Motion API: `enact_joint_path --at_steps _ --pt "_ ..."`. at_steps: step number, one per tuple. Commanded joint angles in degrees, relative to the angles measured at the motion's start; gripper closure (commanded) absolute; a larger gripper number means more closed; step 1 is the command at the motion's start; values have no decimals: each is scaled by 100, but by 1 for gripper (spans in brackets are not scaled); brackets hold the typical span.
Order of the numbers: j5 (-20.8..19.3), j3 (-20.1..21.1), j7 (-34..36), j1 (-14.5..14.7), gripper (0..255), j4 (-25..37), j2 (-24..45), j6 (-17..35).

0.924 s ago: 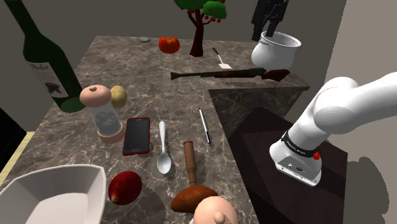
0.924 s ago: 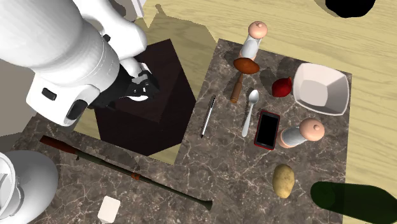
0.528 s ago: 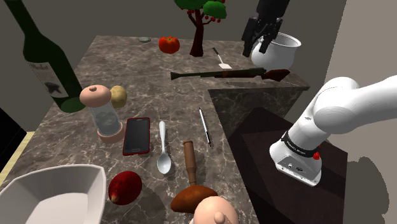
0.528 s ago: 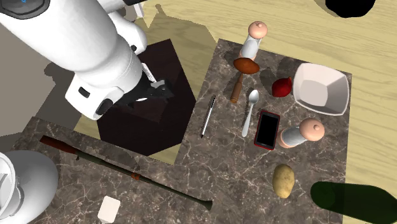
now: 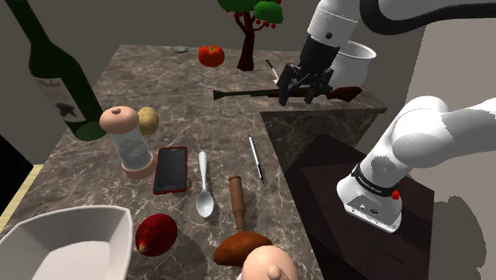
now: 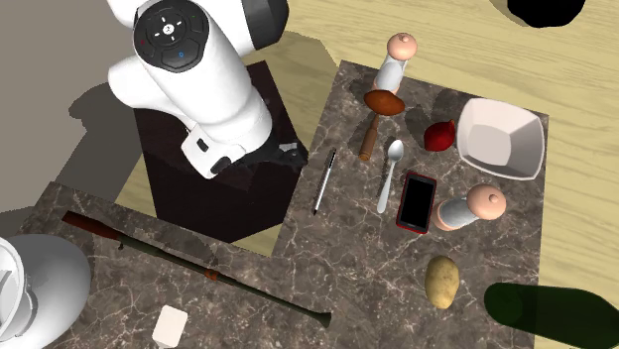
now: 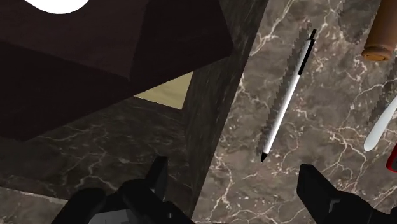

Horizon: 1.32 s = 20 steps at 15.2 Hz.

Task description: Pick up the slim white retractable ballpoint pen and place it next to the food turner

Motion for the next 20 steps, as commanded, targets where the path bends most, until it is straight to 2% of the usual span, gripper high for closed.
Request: enact_joint_path --at_steps 1,5,9,17,20 --pt "319 306 353 52 0 -284 41 556" --pt "949 1003 1015 134 0 -643 460 1749" --pt "1506 1794 1669 82 0 -745 1262 3096" --pt "1695 2152 1592 -19 0 -807 2121 4046" --pt "1695 2151 1593 -18 0 -808 2121 4046"
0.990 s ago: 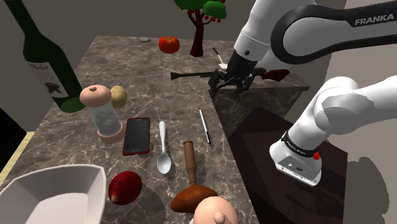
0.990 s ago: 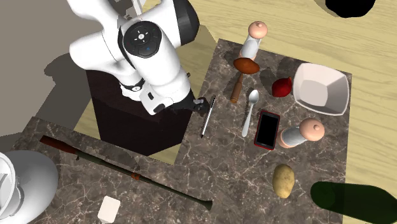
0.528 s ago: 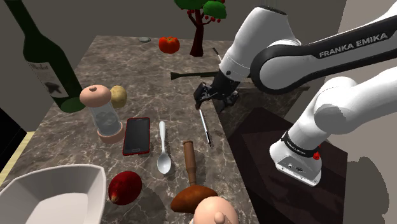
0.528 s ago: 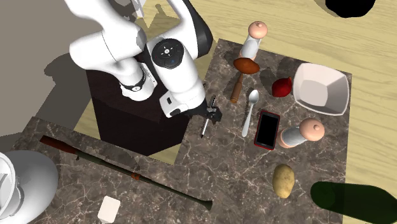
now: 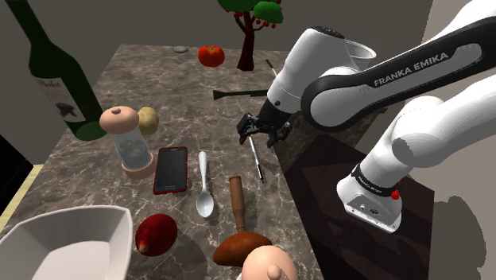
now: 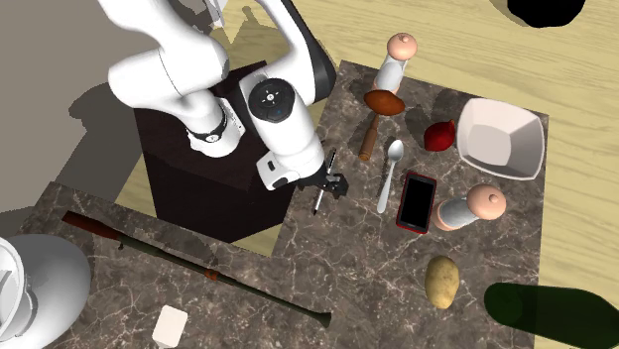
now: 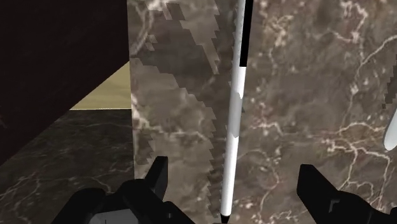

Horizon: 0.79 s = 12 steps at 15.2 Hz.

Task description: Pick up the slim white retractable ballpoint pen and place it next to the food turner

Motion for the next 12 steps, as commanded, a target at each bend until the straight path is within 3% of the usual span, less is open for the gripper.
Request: enact_joint_path --at_steps 1,5,6,12 --pt "5 8 -1 -1 0 -2 18 23" --pt "4 8 -1 -1 0 -2 18 22" --pt "4 8 -1 -1 255 -2 18 22" --pt "3 10 1 -1 255 0 18 21"
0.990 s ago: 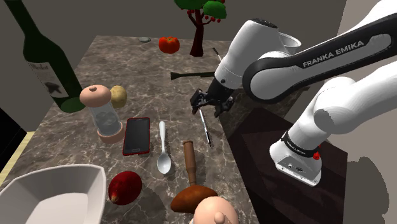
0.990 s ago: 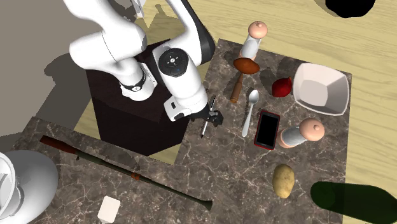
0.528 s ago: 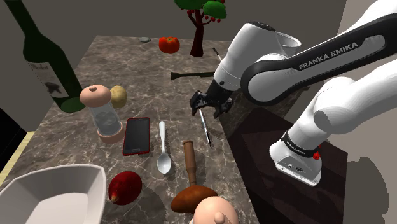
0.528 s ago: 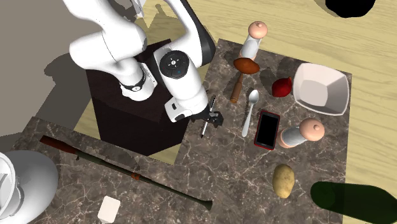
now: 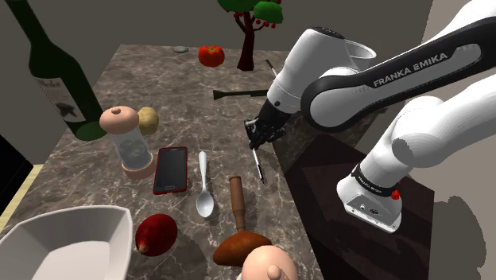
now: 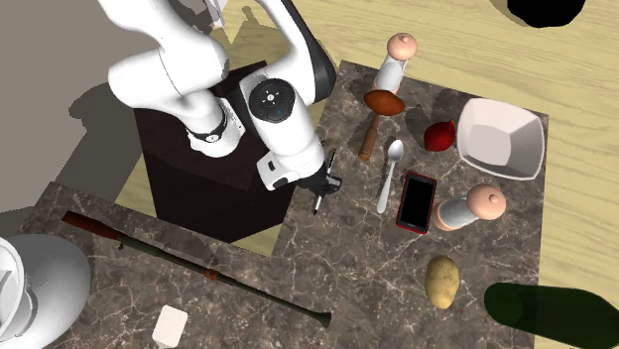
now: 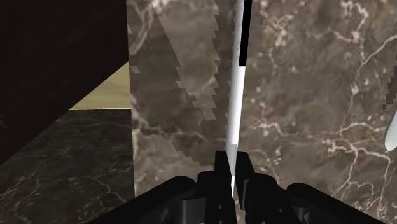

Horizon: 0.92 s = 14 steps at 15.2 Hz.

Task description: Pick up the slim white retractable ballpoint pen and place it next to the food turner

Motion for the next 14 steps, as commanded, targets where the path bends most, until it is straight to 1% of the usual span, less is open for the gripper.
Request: enact_joint_path --at_steps 1,3,14 --pt "1 1 0 0 255 1 2 2" --pt "2 0 -2 2 255 -2 1 3" --pt "-359 -373 187 -36 255 384 -852 -1223"
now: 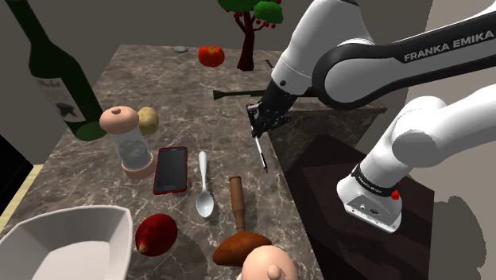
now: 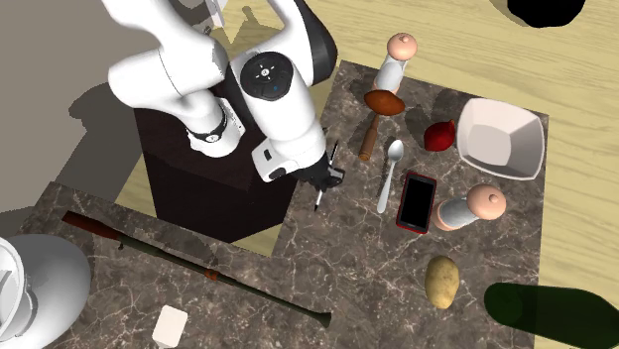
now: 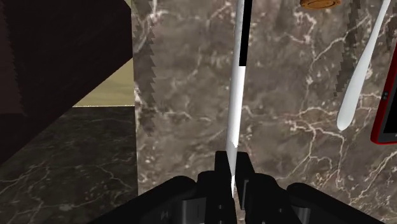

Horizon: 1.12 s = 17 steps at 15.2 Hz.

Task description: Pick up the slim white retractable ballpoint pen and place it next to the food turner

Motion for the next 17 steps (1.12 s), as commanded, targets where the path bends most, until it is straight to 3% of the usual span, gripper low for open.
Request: enact_joint_path --at_steps 1,6,17 --pt "-79 -78 22 -24 255 95 -119 -219" --pt "-213 -210 81 -55 255 289 -327 -616" --pt "-859 -1674 -1688 -928 255 265 82 -624"
